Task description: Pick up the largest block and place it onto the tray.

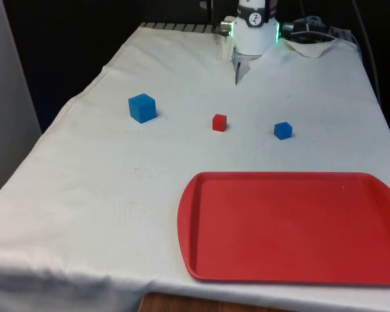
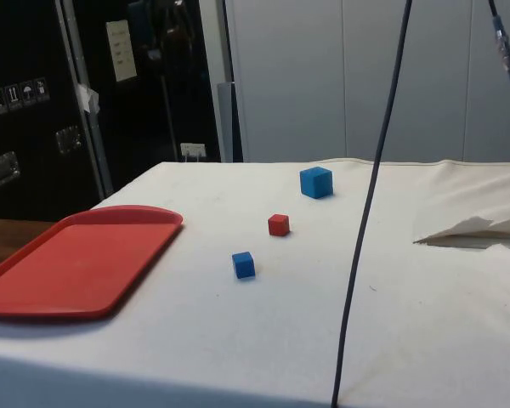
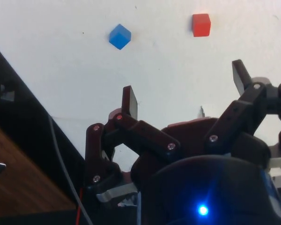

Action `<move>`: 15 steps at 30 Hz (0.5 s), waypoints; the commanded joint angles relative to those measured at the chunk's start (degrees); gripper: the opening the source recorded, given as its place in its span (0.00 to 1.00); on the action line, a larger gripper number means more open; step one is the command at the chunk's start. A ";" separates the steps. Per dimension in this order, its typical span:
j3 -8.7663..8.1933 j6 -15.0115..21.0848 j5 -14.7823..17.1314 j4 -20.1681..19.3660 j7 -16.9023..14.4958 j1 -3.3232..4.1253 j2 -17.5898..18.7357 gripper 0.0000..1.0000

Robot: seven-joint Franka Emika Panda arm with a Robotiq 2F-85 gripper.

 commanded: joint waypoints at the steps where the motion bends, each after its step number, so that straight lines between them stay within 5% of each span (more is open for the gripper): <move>1: -0.57 1.43 -1.32 -2.23 0.11 0.92 -2.01 1.00; 4: -0.52 1.60 -2.06 -2.98 0.00 0.74 -2.92 1.00; 5: 0.00 0.17 -0.97 -0.97 -0.17 -0.17 -1.15 1.00; 6: -0.57 1.66 -2.29 -3.21 -0.06 0.69 -3.15 1.00; 13: -0.57 2.18 -4.01 -5.21 -0.57 0.11 -4.81 1.00; 14: -0.06 0.52 -2.69 -2.86 -0.69 -0.69 -2.81 1.00; 15: -0.57 2.23 -4.18 -5.50 -0.69 0.00 -4.98 1.00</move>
